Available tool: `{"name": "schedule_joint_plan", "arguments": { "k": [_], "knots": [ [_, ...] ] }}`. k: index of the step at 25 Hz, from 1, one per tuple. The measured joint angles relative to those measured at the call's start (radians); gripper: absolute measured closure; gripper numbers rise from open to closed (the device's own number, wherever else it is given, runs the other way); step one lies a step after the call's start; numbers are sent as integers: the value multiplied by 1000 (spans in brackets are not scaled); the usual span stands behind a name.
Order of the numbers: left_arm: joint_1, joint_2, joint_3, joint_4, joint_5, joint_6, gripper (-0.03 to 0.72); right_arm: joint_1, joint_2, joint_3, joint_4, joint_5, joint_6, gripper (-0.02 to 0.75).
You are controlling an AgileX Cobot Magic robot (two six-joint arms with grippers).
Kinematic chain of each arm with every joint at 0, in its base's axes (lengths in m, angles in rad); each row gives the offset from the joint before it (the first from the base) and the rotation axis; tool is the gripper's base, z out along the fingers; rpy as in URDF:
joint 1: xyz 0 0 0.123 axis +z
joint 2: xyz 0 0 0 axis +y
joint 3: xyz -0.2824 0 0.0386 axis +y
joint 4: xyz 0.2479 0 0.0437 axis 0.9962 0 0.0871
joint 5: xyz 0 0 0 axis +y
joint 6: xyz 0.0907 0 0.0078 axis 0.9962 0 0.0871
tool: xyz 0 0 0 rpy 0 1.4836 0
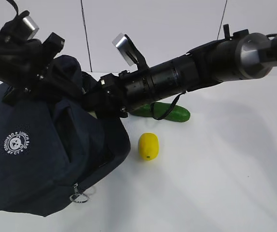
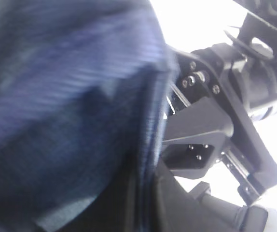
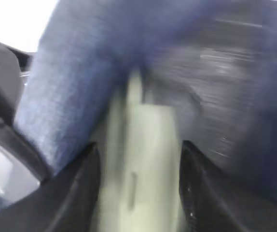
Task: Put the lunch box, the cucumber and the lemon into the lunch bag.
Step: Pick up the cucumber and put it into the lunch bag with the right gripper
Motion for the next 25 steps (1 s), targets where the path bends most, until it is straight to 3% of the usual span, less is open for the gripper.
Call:
{"name": "schedule_joint_plan", "arguments": {
  "k": [4, 16, 21, 25],
  "knots": [
    [1, 11, -2, -35, 18, 24, 682, -3, 0, 0, -14, 0, 3, 318],
    [1, 15, -2, -3, 32, 38, 682, -3, 0, -6, -75, 17, 8, 292],
    [6, 15, -2, 38, 21, 40, 682, -3, 0, -96, -216, 20, 25, 292],
    [54, 17, -2, 69, -2, 40, 682, 0, -4, -214, -365, 82, 113, 290]
  ]
}}
